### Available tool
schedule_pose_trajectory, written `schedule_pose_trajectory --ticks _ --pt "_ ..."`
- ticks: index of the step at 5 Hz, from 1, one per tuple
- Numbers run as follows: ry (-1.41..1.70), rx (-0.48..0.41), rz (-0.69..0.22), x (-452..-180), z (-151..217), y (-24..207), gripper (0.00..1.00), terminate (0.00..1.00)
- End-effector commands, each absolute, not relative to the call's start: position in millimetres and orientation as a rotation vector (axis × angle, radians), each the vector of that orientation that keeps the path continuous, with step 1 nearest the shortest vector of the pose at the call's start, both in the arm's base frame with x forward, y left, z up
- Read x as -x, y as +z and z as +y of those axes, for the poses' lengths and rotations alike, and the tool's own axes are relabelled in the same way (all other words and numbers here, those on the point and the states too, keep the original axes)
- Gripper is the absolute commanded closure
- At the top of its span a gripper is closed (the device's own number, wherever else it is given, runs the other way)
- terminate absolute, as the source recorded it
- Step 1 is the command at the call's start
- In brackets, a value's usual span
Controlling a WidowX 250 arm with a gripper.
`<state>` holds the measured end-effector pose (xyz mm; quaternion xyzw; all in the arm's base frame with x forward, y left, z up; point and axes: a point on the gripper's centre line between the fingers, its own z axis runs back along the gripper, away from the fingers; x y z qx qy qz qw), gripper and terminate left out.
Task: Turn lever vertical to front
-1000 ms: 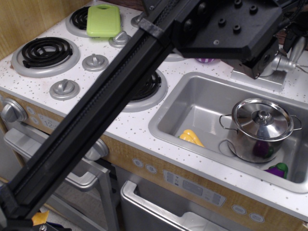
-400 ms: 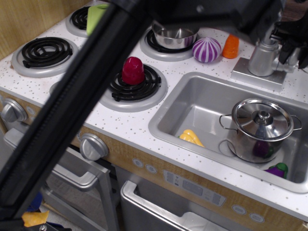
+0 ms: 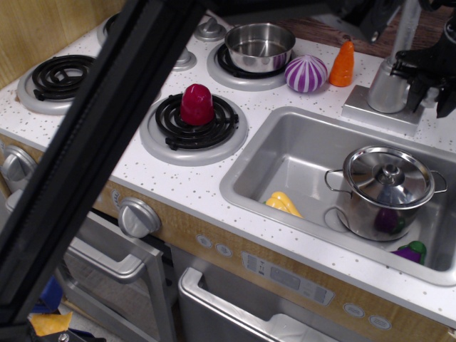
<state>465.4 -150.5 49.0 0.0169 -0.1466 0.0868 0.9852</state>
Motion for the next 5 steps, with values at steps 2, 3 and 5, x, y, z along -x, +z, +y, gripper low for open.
schedule_pose_trajectory --ticks 2,3,5 --pt "0.173 0.021 -0.323 -461 -155 69 1.00 0.00" --pt "0.164 0.020 -0.329 -464 -153 63 1.00 0.00" --pt "0.144 -0.009 -0.319 -467 -155 55 1.00 0.00"
